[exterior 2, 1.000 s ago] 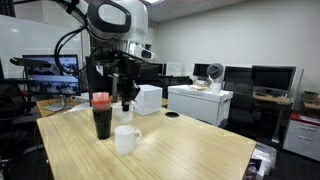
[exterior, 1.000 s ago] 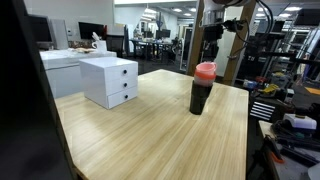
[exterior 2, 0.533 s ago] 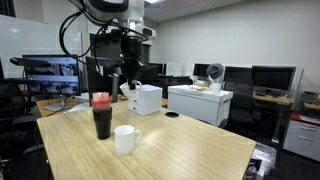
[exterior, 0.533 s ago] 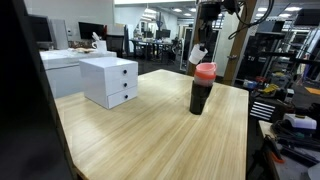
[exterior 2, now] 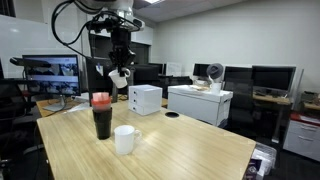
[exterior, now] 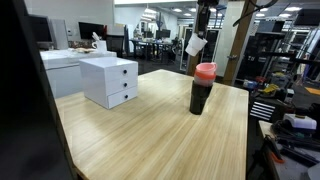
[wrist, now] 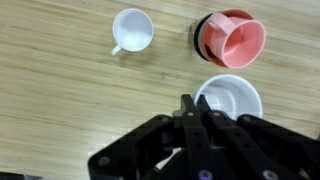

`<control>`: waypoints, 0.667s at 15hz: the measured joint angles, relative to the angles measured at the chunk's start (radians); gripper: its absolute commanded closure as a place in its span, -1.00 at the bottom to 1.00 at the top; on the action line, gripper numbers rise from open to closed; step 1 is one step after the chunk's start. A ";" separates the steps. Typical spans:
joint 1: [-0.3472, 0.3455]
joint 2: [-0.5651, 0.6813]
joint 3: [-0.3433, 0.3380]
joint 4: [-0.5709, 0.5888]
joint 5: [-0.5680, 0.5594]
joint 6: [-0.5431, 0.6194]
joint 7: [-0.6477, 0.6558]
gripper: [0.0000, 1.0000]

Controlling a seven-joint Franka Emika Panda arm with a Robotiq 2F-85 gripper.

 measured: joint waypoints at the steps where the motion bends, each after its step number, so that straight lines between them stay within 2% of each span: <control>1: 0.007 -0.007 0.001 0.001 0.005 -0.021 -0.020 0.89; 10: 0.027 -0.023 -0.001 0.021 0.025 -0.187 -0.154 0.89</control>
